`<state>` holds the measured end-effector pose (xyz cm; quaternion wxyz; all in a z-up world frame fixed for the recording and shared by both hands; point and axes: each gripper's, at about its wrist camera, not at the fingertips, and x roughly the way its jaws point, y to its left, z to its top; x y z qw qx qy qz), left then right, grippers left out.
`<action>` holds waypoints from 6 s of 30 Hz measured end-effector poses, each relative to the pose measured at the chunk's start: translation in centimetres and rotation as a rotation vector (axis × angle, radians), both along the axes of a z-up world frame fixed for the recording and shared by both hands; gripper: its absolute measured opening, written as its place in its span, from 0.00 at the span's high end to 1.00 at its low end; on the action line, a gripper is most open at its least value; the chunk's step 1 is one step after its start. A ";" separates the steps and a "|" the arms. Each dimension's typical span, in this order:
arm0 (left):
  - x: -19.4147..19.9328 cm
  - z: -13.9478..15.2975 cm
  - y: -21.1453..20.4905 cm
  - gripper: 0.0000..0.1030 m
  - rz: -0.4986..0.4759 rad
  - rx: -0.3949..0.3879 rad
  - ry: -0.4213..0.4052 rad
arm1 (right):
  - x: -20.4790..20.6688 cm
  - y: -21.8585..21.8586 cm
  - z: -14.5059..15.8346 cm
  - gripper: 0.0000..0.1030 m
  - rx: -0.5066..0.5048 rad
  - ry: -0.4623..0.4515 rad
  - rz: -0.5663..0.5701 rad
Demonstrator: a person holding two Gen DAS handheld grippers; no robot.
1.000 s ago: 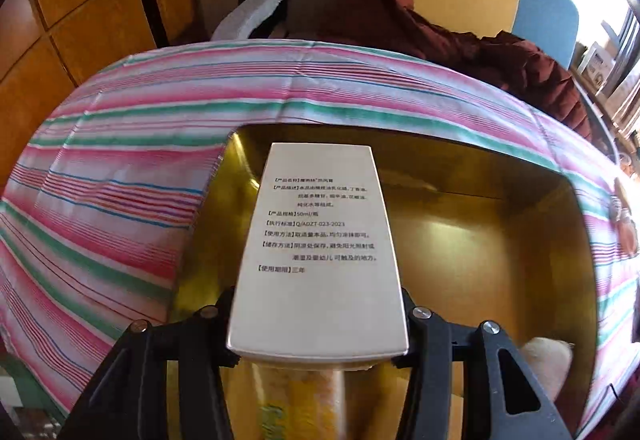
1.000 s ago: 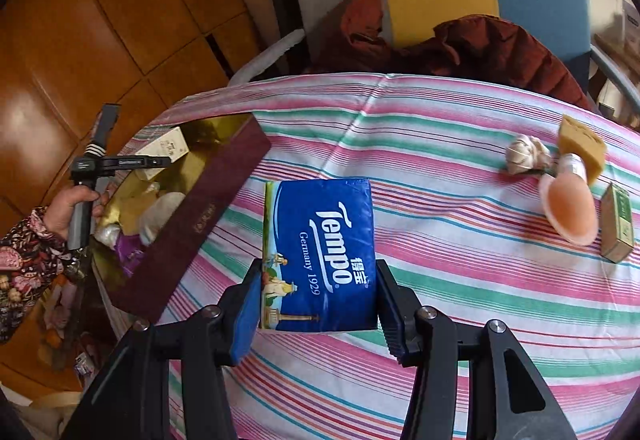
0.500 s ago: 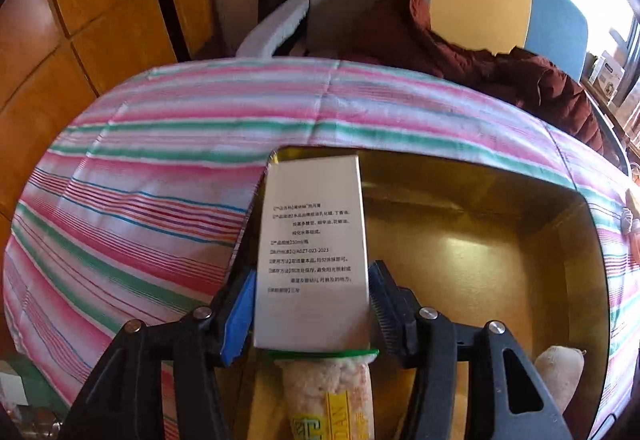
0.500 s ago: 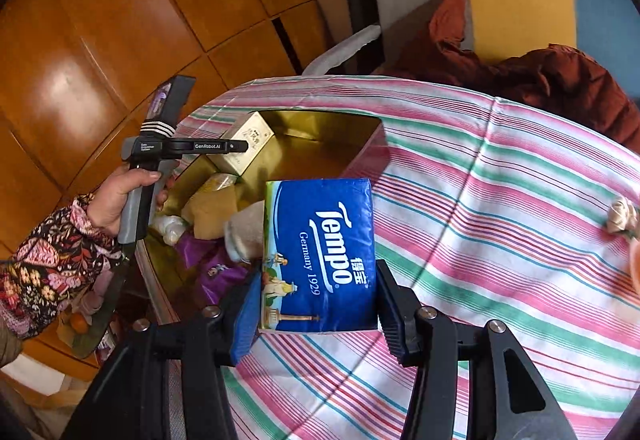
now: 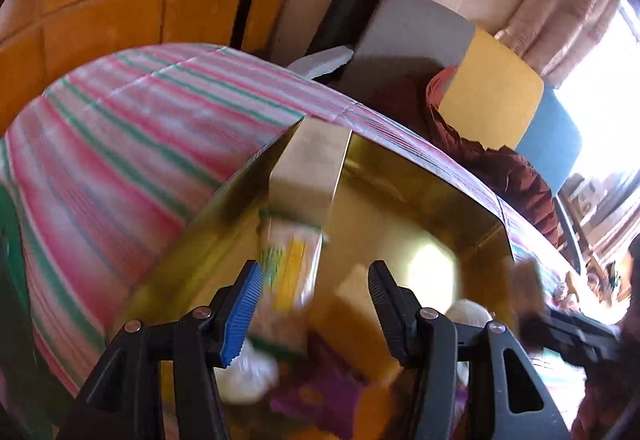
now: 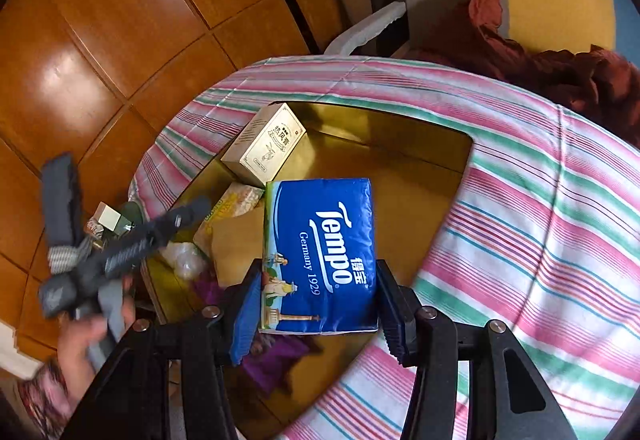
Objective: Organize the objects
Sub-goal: 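Carry the white box and Tempo pack into the gold tray and release both, then move both tools back from the tray toward the remaining items, then grasp the pink puff with the left gripper while the right gripper grasps the green box, then release the pink puff into the tray with the left gripper while the right holds the box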
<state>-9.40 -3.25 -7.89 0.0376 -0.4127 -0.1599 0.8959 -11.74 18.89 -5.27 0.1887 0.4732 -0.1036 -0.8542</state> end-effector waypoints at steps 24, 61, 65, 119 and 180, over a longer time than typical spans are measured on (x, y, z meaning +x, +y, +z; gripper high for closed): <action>2.8 -0.4 -2.7 0.45 0.102 0.110 0.018 | -13.6 -6.9 -4.7 0.30 -0.059 -0.146 -0.133; 11.9 1.6 16.1 0.45 -0.529 -0.061 0.098 | 11.0 18.7 -3.9 0.27 0.168 -0.079 -0.386; 12.7 1.4 18.4 0.45 -0.602 -0.080 0.087 | 12.5 23.3 -3.9 0.25 0.176 -0.076 -0.453; 1.3 -1.5 54.2 0.38 -0.856 -0.308 -0.043 | 13.9 46.5 -5.6 0.69 0.112 -0.236 -0.928; 9.5 -2.7 34.5 0.51 -0.813 -0.086 0.111 | 8.2 31.2 -6.6 0.69 0.047 -0.085 -0.321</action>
